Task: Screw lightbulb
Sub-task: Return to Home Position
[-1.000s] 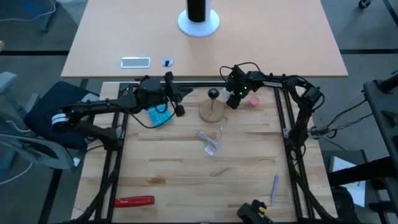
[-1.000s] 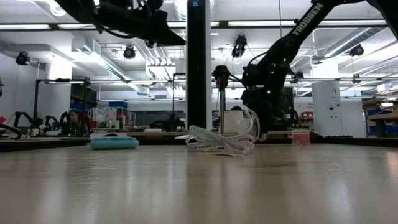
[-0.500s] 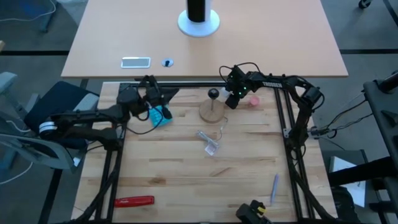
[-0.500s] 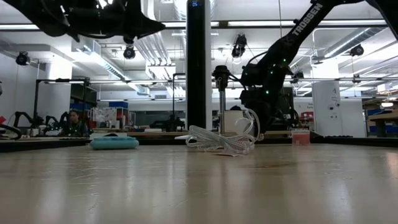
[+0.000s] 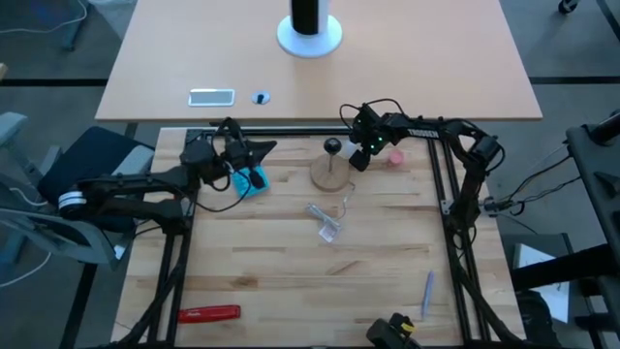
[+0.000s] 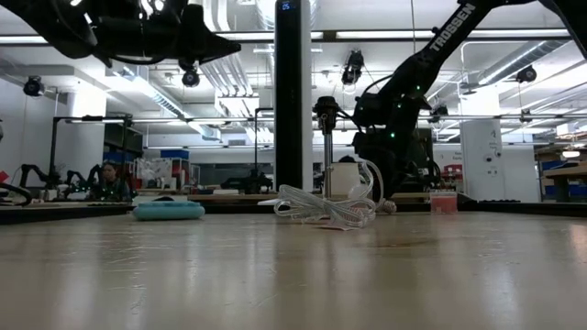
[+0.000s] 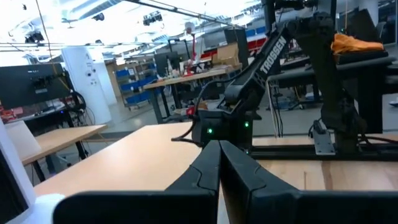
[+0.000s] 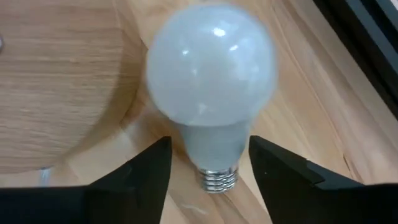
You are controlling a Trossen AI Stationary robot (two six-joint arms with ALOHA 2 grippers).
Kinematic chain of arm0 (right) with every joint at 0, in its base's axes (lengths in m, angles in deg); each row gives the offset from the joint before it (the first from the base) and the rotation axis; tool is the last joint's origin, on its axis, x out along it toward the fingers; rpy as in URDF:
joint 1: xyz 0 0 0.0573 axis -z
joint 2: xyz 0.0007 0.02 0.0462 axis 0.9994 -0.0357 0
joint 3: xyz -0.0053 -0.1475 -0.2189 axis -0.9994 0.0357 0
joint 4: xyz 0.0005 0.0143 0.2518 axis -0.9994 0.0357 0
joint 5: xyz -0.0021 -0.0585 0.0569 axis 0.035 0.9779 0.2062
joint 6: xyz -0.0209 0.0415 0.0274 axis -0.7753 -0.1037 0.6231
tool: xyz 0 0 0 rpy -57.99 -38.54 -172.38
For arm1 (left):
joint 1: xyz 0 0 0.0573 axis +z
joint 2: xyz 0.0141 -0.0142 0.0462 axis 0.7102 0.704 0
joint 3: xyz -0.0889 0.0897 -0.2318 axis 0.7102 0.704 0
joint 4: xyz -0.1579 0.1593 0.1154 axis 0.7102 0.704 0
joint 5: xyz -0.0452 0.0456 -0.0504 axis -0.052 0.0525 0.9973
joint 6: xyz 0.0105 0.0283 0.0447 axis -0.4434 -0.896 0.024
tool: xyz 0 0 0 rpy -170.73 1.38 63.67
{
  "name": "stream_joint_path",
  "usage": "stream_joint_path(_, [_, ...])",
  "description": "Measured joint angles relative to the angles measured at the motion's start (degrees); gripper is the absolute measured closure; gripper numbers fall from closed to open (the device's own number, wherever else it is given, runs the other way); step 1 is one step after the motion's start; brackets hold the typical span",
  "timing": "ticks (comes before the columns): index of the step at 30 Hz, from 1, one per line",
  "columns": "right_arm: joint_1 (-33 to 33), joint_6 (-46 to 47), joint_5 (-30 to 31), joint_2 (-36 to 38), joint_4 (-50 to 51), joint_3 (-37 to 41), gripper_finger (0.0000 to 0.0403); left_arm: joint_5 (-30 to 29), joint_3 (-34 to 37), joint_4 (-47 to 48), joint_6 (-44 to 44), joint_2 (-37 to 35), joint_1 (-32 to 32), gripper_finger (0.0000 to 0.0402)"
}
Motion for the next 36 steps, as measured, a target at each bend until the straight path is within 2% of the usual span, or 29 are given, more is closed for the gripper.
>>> stream_joint_path(5, [0.1, 0.2, 0.1, 1.0, 1.2, -1.1, 0.0182, 0.0, 0.3, 1.3, -0.1, 1.1, 0.0, 0.0401])
stream_joint_path(11, [-0.1, 0.1, 0.9, 6.3, 4.1, -3.3, 0.0182, -1.2, 1.3, 1.8, 3.0, -0.6, 0.3, 0.0401])
stream_joint_path(18, [-2.3, -3.1, -5.7, 16.7, -1.4, -3.0, 0.02, 0.4, 5.7, 1.8, 5.9, -8.4, 0.2, 0.0401])
stream_joint_path(22, [-6.7, -3.0, -9.8, 20.6, -9.4, -1.5, 0.0209, 3.4, 9.5, 1.5, 8.9, -14.3, 0.1, 0.0401])
stream_joint_path(26, [-13.5, -3.5, -10.3, 21.7, -16.5, -0.3, 0.0215, 3.5, 13.5, 0.5, 11.4, -20.1, 0.1, 0.0401])
stream_joint_path(34, [-24.5, -5.5, -10.8, 25.7, -19.4, 1.8, 0.023, 3.8, 20.0, 4.4, 15.8, -35.2, 0.1, 0.0401])
stream_joint_path(36, [-26.0, -4.9, -10.7, 28.1, -20.0, 3.2, 0.0236, 6.4, 21.2, 4.6, 16.7, -37.0, 0.1, 0.0401])
